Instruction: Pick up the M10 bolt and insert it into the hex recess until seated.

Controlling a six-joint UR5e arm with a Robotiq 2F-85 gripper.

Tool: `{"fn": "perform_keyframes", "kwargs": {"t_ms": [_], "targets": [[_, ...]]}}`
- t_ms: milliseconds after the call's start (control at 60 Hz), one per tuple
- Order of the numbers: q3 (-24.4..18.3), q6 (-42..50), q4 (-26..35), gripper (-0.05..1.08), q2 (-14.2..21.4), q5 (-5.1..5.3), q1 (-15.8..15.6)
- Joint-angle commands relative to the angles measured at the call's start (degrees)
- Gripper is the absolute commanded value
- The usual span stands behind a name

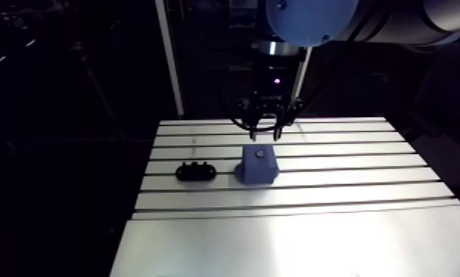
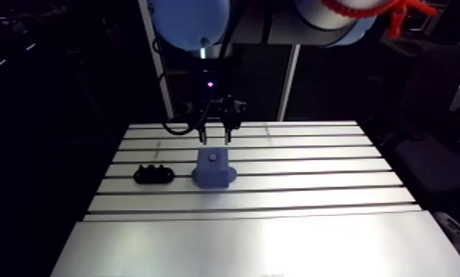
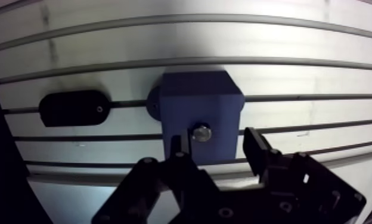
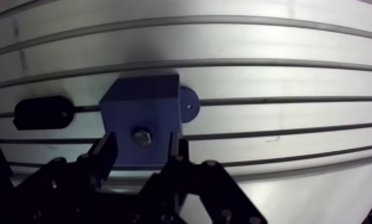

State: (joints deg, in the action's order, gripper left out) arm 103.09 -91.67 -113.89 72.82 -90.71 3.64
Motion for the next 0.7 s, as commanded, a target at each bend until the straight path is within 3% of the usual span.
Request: {"fn": "perform_keyframes", "kwargs": {"t_ms": [17, 700], "targets": [[0.7, -0.2, -0.1, 0.44, 0.0, -0.12, -0.1], [3.6, -1.0, -3.5, 0.47, 0.9, -0.30, -0.6]]}}
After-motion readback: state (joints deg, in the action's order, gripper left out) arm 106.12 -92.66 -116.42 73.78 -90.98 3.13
